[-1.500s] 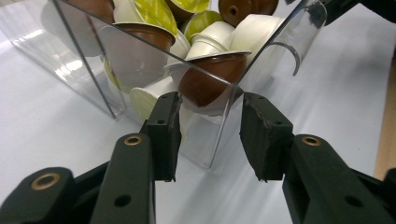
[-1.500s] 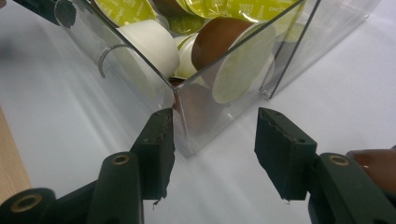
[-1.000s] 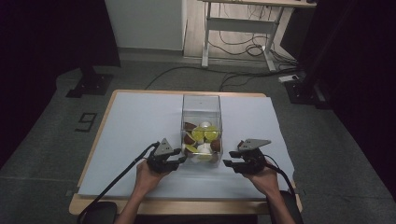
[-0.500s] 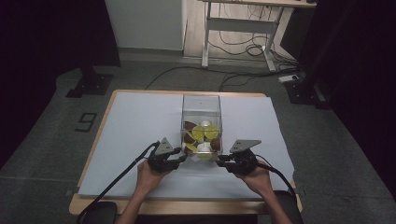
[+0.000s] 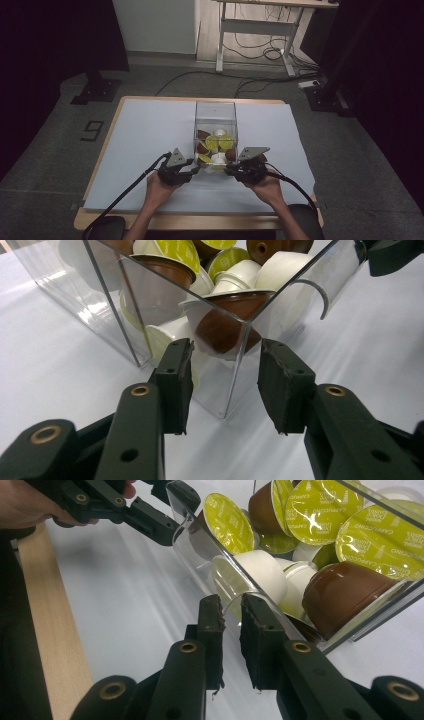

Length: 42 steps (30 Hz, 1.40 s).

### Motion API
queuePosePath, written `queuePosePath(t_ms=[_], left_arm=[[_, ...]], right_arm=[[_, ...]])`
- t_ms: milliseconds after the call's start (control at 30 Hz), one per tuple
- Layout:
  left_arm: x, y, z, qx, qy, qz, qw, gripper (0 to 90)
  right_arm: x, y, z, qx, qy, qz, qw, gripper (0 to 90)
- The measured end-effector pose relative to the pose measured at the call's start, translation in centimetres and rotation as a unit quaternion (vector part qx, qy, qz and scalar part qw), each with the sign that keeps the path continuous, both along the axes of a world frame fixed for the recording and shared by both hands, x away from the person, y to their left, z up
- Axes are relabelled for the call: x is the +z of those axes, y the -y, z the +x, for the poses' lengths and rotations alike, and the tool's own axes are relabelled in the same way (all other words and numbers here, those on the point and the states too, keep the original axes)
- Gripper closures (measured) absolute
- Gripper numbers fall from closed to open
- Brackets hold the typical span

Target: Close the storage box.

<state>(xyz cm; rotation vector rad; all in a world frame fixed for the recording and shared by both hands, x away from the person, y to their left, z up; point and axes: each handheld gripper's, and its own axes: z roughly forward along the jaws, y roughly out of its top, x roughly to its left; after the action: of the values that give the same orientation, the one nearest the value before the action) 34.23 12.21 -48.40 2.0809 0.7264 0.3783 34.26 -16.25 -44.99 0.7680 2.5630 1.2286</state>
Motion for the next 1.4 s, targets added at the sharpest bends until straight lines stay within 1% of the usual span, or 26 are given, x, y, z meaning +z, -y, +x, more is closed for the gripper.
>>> queuePosePath(t_ms=[233, 333, 533, 633, 833, 900, 1033, 1133, 1167, 1300, 1400], left_arm=[[0.2, -0.2, -0.2, 0.002, 0.005, 0.010, 0.9999, 54.2], [0.2, -0.3, -0.2, 0.002, 0.002, 0.013, 0.9999, 52.7], [0.0, -0.5, -0.1, 0.005, -0.006, 0.013, 0.9999, 49.6], [-0.2, -0.7, 0.0, 0.002, -0.013, 0.015, 0.9998, 47.3], [-0.6, -0.7, 0.2, 0.005, -0.026, 0.018, 0.9995, 36.3], [-0.8, -0.7, 0.3, 0.006, -0.035, 0.018, 0.9992, 31.7], [-1.1, -0.8, 0.6, 0.008, -0.051, 0.024, 0.9984, 22.5], [-1.5, -0.8, 0.8, 0.011, -0.060, 0.029, 0.9977, 15.7], [-1.6, -0.9, 0.8, 0.011, -0.064, 0.031, 0.9974, 14.2], [-2.1, -0.9, 1.0, 0.010, -0.074, 0.040, 0.9964, 13.8], [-2.5, -0.9, 1.1, 0.011, -0.081, 0.057, 0.9951, 11.0]], right_arm=[[-0.1, -0.4, 0.2, 0.001, -0.002, 0.000, 1.0000, 78.9], [-0.1, -0.5, 0.2, -0.001, 0.001, 0.000, 1.0000, 79.0], [0.0, -0.5, 0.5, -0.017, 0.009, -0.001, 0.9998, 79.7], [0.0, -0.4, 0.7, -0.018, 0.008, 0.000, 0.9998, 79.5], [-0.1, -0.6, 0.9, -0.015, 0.007, 0.000, 0.9999, 78.1], [-0.2, -0.7, 0.9, -0.014, 0.007, -0.001, 0.9999, 77.9], [-0.2, -0.9, 1.1, -0.020, 0.016, -0.008, 0.9996, 77.9], [-0.2, -0.9, 1.3, -0.023, 0.017, -0.008, 0.9996, 77.9], [-0.2, -1.0, 1.3, -0.024, 0.017, -0.008, 0.9995, 77.8], [-0.3, -1.0, 1.5, -0.029, 0.021, -0.008, 0.9993, 77.8], [-0.3, -1.0, 1.8, -0.033, 0.022, -0.009, 0.9992, 77.8]])
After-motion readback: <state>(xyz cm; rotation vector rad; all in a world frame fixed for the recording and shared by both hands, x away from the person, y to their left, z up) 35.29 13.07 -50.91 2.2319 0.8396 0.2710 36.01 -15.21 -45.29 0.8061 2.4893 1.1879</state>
